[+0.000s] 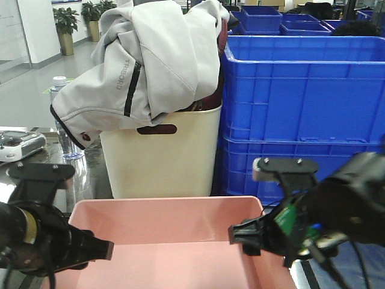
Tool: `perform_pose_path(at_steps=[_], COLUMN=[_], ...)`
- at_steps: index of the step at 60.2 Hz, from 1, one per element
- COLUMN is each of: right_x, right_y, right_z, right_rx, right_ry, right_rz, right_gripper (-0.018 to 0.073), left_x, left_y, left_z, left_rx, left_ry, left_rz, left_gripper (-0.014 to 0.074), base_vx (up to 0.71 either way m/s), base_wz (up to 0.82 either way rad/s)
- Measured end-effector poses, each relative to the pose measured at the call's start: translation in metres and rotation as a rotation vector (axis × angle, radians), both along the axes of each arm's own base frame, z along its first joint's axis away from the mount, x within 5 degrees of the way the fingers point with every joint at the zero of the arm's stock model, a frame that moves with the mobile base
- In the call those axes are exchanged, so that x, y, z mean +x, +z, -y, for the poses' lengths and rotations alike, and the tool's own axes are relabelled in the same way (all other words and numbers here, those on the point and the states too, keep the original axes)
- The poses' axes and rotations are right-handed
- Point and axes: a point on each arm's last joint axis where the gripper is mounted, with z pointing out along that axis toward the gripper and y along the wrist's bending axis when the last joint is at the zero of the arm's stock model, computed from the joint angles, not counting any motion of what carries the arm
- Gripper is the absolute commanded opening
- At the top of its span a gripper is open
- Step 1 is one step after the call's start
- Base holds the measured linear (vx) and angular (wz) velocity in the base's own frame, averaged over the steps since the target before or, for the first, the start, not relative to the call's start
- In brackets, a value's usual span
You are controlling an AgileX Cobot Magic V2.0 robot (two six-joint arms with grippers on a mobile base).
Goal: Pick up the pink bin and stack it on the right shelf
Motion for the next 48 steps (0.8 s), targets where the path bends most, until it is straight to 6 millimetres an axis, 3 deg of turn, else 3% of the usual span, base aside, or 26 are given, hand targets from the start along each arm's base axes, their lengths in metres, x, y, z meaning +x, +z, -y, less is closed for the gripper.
perform_pose_path(at_steps=[7,12,23,36,48], right_x=[-0.025,-0.053,-0.119,-0.182,-0.210], right_y=[0.025,0.037,0.039,0.020,-0.004], right_z=[0.014,0.029,0.065,0.103,0.115], right_rx=[0.012,0.015,-0.019,-0.098,-0.097], right_ry=[0.053,0.115,0.230,0.334,0.384], right_rz=[0.081,0.133,0.232,0.302,0.300], right_gripper=[0.0578,0.0559,0.0518,0.0494,0.0421], left_x=[-0.019,-0.044,-0.106,-0.166,-0.191], left_y=[0.028,0.049,0.080,0.059,0.020], left_z=[-0.005,-0.012,-0.033,-0.061,-0.077], left_rx=[-0.048,-0.075,-0.149,-0.190,-0.196], left_ry=[-0.089,-0.177,-0.391,-0.530,-0.542], left_rz=[0.066,0.121,0.256,0.337,0.339], left_gripper=[0.0503,0.0503,0.0503,0.0503,0.0467], base_vx=[0.00,0.00,0.00,0.00,0.00], base_wz=[0.00,0.00,0.00,0.00,0.00])
